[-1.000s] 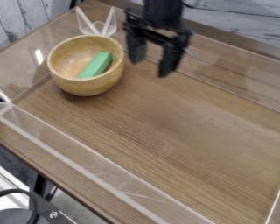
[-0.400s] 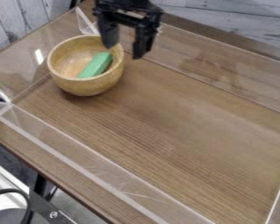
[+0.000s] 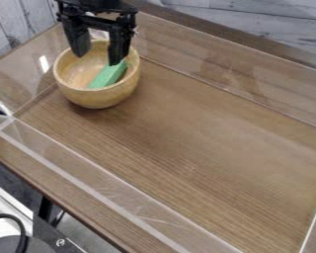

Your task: Remove the green block from inside the brown bowl and put it on the table

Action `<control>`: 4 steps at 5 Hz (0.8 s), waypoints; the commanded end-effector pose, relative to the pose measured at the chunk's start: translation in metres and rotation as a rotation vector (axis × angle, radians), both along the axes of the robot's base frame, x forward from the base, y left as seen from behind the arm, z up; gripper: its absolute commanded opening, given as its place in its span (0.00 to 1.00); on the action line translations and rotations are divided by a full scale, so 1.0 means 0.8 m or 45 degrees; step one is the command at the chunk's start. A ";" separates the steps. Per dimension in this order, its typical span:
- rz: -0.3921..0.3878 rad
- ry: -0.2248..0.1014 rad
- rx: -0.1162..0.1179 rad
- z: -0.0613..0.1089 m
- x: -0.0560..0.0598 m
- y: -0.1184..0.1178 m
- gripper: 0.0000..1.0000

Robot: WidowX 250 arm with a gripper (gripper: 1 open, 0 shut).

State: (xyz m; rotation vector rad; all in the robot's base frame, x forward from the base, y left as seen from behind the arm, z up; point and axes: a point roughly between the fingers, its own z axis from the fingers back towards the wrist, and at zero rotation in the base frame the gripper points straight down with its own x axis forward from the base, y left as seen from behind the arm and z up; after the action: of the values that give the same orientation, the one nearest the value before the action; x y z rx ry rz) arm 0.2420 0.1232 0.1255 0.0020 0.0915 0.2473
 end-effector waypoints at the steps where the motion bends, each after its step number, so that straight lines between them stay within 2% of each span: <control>1: 0.000 -0.015 0.036 0.002 0.006 0.019 1.00; 3: 0.006 -0.054 -0.018 -0.051 0.040 0.058 1.00; 4: 0.010 -0.051 -0.038 -0.059 0.043 0.060 1.00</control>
State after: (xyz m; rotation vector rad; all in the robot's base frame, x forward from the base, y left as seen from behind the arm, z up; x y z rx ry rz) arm 0.2676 0.1619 0.0610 -0.0614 0.1191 0.2498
